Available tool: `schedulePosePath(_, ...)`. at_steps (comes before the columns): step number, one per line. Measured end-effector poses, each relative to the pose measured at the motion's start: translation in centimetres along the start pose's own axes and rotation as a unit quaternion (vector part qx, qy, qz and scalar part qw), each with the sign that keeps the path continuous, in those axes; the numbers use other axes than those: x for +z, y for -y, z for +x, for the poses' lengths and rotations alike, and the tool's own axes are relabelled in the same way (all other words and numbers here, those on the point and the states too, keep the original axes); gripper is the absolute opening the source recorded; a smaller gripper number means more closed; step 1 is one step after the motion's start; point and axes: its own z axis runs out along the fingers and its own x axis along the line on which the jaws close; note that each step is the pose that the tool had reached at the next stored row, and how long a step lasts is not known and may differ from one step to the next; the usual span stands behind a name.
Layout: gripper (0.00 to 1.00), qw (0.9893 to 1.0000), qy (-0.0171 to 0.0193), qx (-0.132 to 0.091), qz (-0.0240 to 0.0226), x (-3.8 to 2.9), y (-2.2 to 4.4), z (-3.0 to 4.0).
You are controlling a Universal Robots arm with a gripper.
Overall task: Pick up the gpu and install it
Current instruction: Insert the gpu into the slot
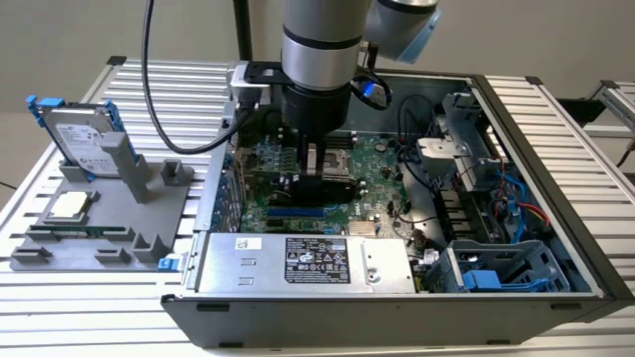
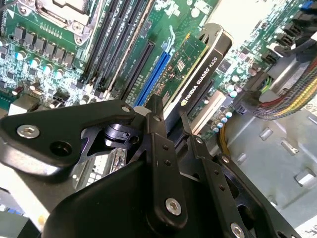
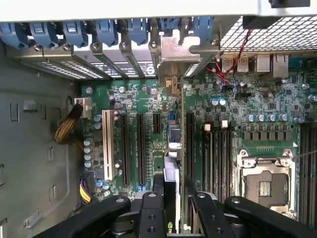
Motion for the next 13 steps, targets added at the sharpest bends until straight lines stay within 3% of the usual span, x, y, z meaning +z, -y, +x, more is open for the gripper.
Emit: schedulePosePath(13,0.0,1.0,0.0,0.0,0.0,1.27,-0.64,0.11)
